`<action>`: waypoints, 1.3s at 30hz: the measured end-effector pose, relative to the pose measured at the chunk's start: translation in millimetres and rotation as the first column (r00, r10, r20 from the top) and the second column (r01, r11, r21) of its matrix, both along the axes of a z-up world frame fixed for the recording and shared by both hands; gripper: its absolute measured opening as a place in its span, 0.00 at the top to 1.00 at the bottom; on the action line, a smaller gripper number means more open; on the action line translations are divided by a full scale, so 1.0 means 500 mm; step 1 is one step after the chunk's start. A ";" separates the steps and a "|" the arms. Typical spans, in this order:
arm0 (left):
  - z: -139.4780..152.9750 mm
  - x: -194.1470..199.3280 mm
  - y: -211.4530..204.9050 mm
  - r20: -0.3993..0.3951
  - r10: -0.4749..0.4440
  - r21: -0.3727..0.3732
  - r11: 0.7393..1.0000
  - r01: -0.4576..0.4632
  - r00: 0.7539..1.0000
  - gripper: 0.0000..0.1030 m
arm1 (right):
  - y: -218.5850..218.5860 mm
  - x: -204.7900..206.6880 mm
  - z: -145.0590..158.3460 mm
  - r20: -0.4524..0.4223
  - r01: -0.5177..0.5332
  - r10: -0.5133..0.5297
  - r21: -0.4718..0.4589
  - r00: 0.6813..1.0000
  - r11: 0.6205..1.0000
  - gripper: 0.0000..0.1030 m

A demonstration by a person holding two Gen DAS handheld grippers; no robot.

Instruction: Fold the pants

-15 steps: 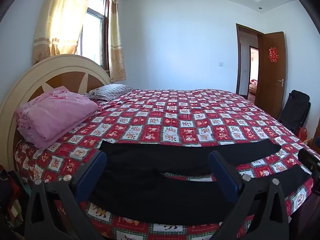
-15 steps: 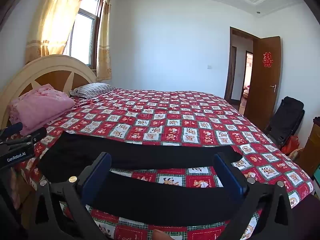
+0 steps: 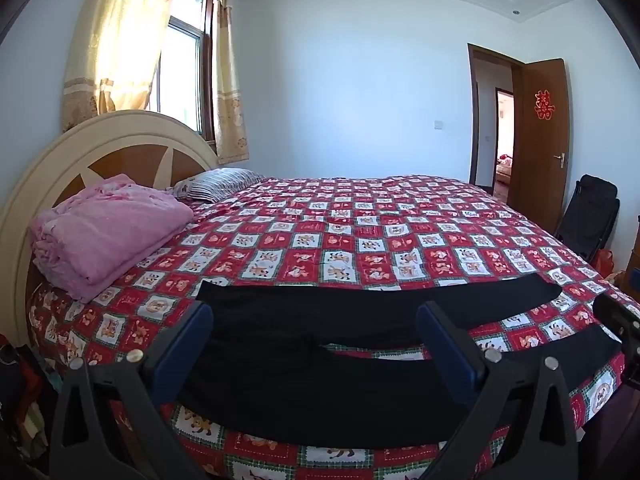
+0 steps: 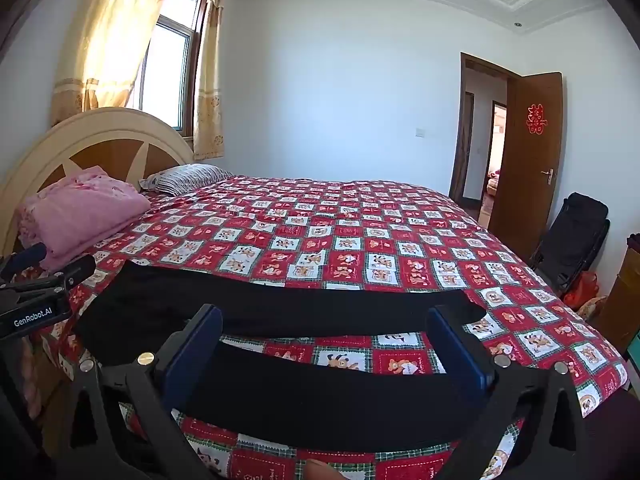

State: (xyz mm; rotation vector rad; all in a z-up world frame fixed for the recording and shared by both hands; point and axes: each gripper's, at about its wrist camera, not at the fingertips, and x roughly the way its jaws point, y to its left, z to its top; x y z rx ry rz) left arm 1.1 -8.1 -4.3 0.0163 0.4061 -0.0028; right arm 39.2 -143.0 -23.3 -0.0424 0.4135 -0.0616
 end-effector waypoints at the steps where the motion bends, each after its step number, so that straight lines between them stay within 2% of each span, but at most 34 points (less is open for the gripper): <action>1: 0.001 0.001 0.000 0.000 0.000 0.000 1.000 0.000 1.000 0.00 | -0.001 0.006 -0.003 -0.002 -0.003 0.003 0.000 1.000 1.000 0.01; 39: 0.002 0.000 -0.002 0.004 0.002 0.002 1.000 -0.002 1.000 0.00 | 0.000 0.004 -0.013 -0.010 -0.013 0.013 -0.001 1.000 1.000 0.01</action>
